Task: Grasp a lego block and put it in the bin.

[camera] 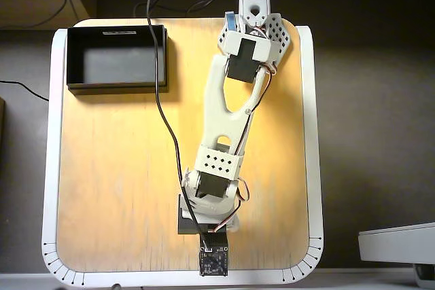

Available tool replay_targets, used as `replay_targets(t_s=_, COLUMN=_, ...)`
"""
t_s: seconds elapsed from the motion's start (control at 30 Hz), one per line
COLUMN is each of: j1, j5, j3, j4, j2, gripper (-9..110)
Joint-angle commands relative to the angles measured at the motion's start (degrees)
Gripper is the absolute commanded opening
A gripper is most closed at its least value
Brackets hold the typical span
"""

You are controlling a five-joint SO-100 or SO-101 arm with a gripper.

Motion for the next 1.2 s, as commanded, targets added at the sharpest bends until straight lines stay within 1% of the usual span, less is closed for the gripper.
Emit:
replay_targets(t_s=0.0, j1=0.5, j5=-0.4, j3=-7.9, j4=-1.7, j2=1.6, gripper=17)
replay_targets(t_s=0.17, j1=0.6, j5=-0.5, j3=-7.9, j4=-1.7, j2=1.5, gripper=8)
replay_targets(t_s=0.37, j1=0.7, j5=-1.0, j3=-7.9, j4=-1.7, j2=1.6, gripper=0)
replay_targets(t_s=0.63, j1=1.3, j5=-0.5, j3=-7.9, j4=-0.9, j2=2.9, gripper=0)
replay_targets(t_s=1.17, j1=0.6, j5=0.0, j3=-7.7, j4=14.2, j2=24.2, gripper=0)
